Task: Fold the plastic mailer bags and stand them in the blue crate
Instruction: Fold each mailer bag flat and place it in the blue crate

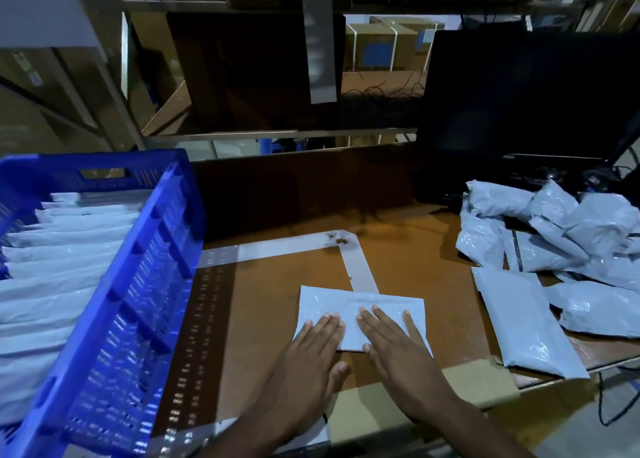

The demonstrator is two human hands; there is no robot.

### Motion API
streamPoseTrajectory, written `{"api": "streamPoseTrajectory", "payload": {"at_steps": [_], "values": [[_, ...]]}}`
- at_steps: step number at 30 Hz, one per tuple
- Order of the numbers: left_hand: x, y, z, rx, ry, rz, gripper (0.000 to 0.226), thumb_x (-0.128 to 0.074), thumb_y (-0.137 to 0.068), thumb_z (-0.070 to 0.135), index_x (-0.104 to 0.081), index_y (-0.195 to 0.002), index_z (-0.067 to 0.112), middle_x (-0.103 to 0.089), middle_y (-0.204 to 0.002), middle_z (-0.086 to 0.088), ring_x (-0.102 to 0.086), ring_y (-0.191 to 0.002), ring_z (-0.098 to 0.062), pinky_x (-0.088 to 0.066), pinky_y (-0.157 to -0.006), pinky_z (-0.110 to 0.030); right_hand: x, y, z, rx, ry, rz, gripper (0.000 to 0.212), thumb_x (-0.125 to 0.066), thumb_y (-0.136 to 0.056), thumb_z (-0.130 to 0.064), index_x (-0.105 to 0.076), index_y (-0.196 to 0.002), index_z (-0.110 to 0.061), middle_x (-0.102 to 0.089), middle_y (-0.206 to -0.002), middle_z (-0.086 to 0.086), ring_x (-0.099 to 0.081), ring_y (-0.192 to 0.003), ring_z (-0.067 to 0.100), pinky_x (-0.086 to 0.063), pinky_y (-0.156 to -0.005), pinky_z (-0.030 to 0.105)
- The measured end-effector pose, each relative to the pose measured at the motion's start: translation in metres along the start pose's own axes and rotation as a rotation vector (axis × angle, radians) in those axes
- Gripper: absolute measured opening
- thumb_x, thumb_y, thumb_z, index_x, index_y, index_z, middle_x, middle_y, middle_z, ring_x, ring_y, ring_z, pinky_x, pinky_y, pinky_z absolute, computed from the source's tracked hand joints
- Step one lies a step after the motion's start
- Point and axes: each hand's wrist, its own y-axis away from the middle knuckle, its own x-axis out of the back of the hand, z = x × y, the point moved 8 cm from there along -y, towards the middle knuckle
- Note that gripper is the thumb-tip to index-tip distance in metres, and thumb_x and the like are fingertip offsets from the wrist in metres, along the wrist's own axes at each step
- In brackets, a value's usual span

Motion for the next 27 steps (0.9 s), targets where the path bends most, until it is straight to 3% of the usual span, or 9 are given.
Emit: {"api": "streamPoseTrajectory", "payload": {"at_steps": [3, 8, 10, 14, 17, 20, 22, 24, 27], "values": [[-0.001, -0.005, -0.005, 0.019, -0.037, 0.012, 0.071, -0.002, -0.105, 0.058, -0.023, -0.161, 0.021, -0.015, -0.168, 0.006, -0.002, -0.155, -0.005, -0.006, -0.126, -0.036, -0.004, -0.001, 0.0, -0.022, -0.025, -0.008, 0.05, -0.027, -0.107, -0.041, -0.046, -0.15, -0.025, -0.04, -0.156, -0.011, -0.028, -0.148, 0.008, -0.014, -0.115, 0.045], [-0.001, 0.006, 0.002, 0.015, 0.015, 0.013, 0.076, 0.0, -0.102, 0.062, -0.027, -0.16, 0.022, -0.018, -0.167, 0.01, -0.006, -0.154, -0.003, -0.011, -0.126, -0.036, -0.011, 0.005, 0.003, -0.011, -0.079, -0.059, 0.053, -0.018, -0.108, -0.047, -0.03, -0.157, -0.031, -0.021, -0.162, -0.017, -0.006, -0.151, 0.0, -0.001, -0.12, 0.044], [0.019, -0.002, 0.001, 0.037, 0.024, 0.068, 0.067, -0.008, -0.104, 0.059, -0.034, -0.157, 0.027, -0.027, -0.164, 0.012, -0.017, -0.153, -0.002, -0.012, -0.126, -0.029, -0.002, -0.001, 0.004, -0.011, -0.165, -0.055, 0.059, -0.011, -0.105, -0.055, -0.026, -0.157, -0.034, -0.013, -0.16, -0.024, 0.003, -0.148, -0.007, 0.008, -0.122, 0.039], [0.06, -0.024, 0.004, 0.136, 0.039, 0.163, 0.054, -0.032, -0.104, 0.05, -0.042, -0.152, 0.03, -0.041, -0.158, 0.011, -0.037, -0.144, -0.009, -0.023, -0.116, -0.024, 0.017, -0.013, 0.006, -0.095, -0.268, 0.003, 0.069, -0.007, -0.095, -0.064, -0.039, -0.151, -0.038, -0.025, -0.154, -0.03, -0.007, -0.137, -0.02, 0.009, -0.124, 0.037], [0.054, -0.044, -0.002, 0.198, 0.044, 0.099, 0.057, -0.032, -0.108, 0.046, -0.023, -0.16, 0.026, -0.02, -0.168, 0.008, -0.022, -0.152, -0.011, -0.017, -0.121, -0.028, 0.026, -0.026, 0.006, -0.134, -0.256, 0.126, 0.055, -0.024, -0.104, -0.05, -0.048, -0.148, -0.028, -0.04, -0.155, -0.014, -0.025, -0.144, -0.005, 0.004, -0.125, 0.034], [0.021, -0.046, -0.005, 0.138, -0.07, 0.014, 0.064, -0.003, -0.106, 0.048, -0.008, -0.163, 0.018, -0.003, -0.171, 0.002, -0.002, -0.156, -0.011, 0.001, -0.127, -0.033, 0.005, -0.035, 0.002, -0.129, -0.13, 0.015, 0.064, -0.008, -0.105, -0.044, -0.037, -0.153, -0.014, -0.022, -0.16, -0.002, -0.028, -0.149, 0.013, -0.004, -0.125, 0.033], [0.013, -0.037, -0.007, 0.138, -0.094, 0.048, 0.075, 0.014, -0.099, 0.053, -0.005, -0.163, 0.02, 0.001, -0.17, 0.003, 0.005, -0.155, -0.008, 0.003, -0.127, -0.035, -0.008, -0.032, 0.002, -0.144, -0.087, -0.07, 0.068, -0.004, -0.107, -0.041, -0.049, -0.146, -0.009, -0.038, -0.155, 0.005, -0.043, -0.142, 0.018, -0.016, -0.119, 0.038], [0.011, -0.035, -0.007, 0.131, -0.072, 0.081, 0.072, 0.009, -0.1, 0.054, -0.002, -0.163, 0.022, 0.006, -0.168, 0.007, 0.009, -0.154, -0.005, 0.006, -0.126, -0.033, -0.011, -0.028, 0.005, -0.145, -0.062, -0.055, 0.065, -0.008, -0.108, -0.04, -0.049, -0.147, -0.008, -0.045, -0.153, 0.007, -0.042, -0.142, 0.018, -0.017, -0.116, 0.037], [0.015, -0.033, -0.01, 0.154, -0.056, 0.104, 0.064, -0.009, -0.106, 0.053, 0.004, -0.162, 0.023, 0.016, -0.165, 0.01, 0.014, -0.153, -0.005, 0.014, -0.121, -0.027, -0.012, -0.023, 0.007, -0.161, -0.085, -0.054, 0.066, -0.01, -0.106, -0.046, -0.034, -0.155, -0.009, -0.029, -0.162, 0.005, -0.023, -0.15, 0.014, -0.004, -0.121, 0.03]]}}
